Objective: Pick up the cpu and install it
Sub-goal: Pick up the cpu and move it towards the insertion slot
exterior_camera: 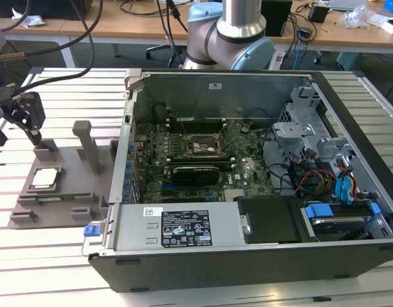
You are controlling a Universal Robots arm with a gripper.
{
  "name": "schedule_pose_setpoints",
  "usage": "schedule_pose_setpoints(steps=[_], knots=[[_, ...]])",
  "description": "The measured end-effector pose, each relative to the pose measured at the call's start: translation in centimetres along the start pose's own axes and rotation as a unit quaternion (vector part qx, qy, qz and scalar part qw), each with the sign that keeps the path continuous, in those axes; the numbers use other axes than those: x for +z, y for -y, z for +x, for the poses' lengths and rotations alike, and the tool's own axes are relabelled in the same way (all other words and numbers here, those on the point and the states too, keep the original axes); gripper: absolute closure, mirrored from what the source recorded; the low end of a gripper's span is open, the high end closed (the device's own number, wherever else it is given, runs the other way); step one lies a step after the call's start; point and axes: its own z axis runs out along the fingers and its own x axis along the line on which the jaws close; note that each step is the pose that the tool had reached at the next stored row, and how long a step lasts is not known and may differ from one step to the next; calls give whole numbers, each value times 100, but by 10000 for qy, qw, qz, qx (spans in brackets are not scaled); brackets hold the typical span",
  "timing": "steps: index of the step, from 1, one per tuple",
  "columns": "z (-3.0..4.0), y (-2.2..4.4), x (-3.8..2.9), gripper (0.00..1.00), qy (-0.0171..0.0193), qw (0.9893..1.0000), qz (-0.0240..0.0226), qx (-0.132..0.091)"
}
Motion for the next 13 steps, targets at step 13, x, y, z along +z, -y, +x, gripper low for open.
schedule_pose_setpoints(steps=[13], knots=[[-45,1,134,34,0,10000,0,0]])
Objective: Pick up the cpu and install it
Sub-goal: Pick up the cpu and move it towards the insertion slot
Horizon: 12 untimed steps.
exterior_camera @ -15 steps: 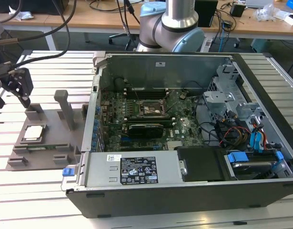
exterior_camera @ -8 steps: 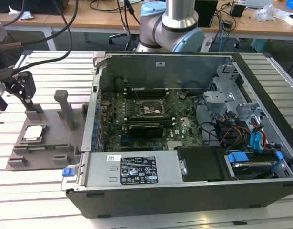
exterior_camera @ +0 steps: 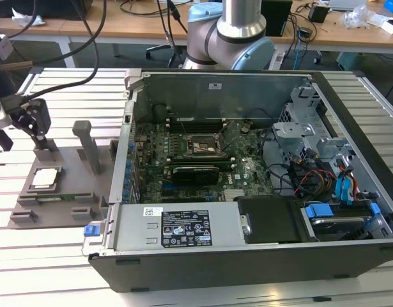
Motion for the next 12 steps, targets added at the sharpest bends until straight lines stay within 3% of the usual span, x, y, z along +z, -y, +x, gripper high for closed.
schedule_pose_setpoints(steps=[12], knots=[[-44,1,106,34,-1,10000,0,0]])
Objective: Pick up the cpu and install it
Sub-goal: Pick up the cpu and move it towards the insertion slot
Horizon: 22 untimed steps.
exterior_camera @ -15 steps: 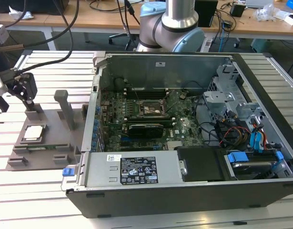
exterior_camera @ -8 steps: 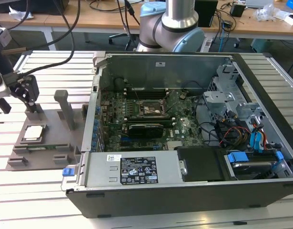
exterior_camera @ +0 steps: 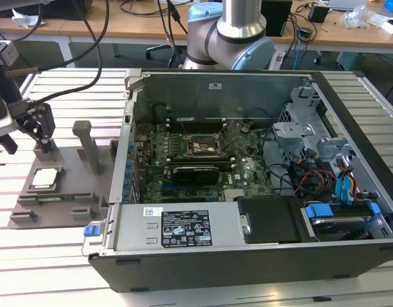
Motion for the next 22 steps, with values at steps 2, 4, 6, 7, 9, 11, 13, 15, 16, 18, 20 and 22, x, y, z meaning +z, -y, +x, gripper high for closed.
schedule_pose_setpoints(steps=[2,4,6,7,9,11,13,15,16,18,20,22], knots=[[-20,0,41,34,-1,10000,-1,0],[-28,1,64,34,-2,10000,0,0],[-34,1,90,34,-3,10000,0,0],[-36,1,107,34,-3,10000,0,0],[-41,1,144,34,-4,10000,1,0],[-45,1,176,34,-3,10000,5,0],[-46,3,224,34,-4,10000,14,-9],[-45,3,271,34,-3,10000,19,-24],[-44,3,291,34,-4,10000,27,-31],[-43,3,319,34,-4,10000,54,-43],[-40,3,344,34,-4,10000,71,-56],[-29,4,393,34,-4,9999,79,-75]])
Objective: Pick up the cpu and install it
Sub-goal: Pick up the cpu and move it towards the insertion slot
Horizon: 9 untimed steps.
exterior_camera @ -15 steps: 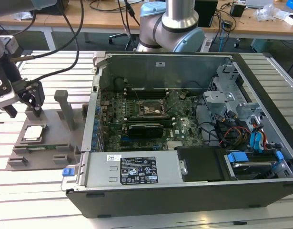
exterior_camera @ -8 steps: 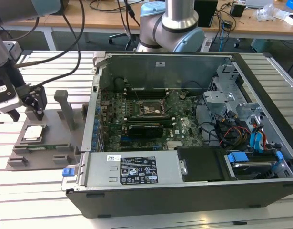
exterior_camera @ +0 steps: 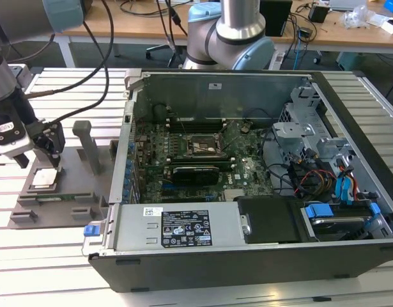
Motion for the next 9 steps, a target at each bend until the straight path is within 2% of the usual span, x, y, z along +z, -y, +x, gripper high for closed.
schedule_pose_setpoints(steps=[9], knots=[[35,-2,187,34,0,10000,0,-7]])
